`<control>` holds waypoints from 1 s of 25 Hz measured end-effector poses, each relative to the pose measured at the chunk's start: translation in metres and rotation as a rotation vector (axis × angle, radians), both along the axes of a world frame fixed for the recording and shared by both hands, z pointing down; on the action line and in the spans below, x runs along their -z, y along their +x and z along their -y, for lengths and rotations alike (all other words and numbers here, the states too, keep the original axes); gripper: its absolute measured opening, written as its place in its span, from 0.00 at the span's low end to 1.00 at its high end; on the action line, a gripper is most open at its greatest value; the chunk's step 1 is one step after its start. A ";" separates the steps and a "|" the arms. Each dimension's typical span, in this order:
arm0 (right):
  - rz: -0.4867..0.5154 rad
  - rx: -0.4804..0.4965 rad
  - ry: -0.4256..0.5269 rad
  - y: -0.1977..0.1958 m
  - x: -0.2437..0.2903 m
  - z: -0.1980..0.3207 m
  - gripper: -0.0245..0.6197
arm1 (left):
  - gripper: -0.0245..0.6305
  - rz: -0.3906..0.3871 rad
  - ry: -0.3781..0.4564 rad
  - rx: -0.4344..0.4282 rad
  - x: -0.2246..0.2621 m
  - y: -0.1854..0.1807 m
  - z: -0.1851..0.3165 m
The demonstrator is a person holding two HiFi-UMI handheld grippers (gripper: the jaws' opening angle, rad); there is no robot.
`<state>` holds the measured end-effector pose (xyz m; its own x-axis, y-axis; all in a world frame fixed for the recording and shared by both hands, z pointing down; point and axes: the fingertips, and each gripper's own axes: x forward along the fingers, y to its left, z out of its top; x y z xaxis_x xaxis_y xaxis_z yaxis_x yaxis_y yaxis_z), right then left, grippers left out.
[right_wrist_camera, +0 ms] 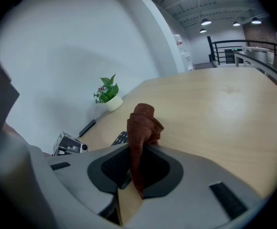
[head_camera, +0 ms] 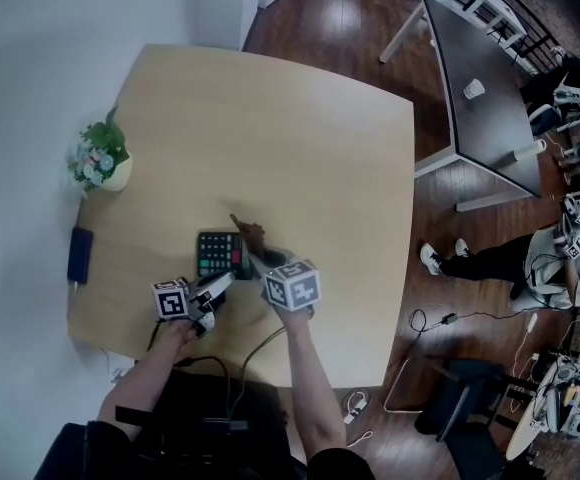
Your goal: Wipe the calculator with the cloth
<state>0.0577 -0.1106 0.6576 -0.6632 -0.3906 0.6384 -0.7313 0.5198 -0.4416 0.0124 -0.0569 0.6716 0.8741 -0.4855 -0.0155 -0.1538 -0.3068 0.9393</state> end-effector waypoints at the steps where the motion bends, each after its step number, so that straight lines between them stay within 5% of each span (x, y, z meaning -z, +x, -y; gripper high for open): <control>1: 0.015 -0.027 -0.005 0.001 0.000 -0.010 0.14 | 0.04 -0.017 -0.001 0.009 0.000 -0.001 0.000; 6: 0.104 -0.157 -0.083 0.007 -0.007 -0.068 0.14 | 0.04 -0.011 -0.010 0.033 -0.003 -0.004 0.002; 11: 0.124 -0.147 -0.192 0.007 -0.020 -0.122 0.14 | 0.04 -0.019 -0.010 0.033 -0.002 -0.003 0.002; 18: -0.014 -0.089 0.143 0.029 0.027 0.033 0.14 | 0.04 -0.066 -0.013 0.039 0.002 -0.002 0.002; 23: -0.101 0.124 0.097 -0.003 -0.001 0.066 0.14 | 0.05 -0.060 -0.019 0.050 0.001 -0.001 0.001; 25: -0.098 0.121 0.083 -0.004 -0.006 0.051 0.14 | 0.05 -0.035 -0.023 0.048 -0.004 -0.003 0.000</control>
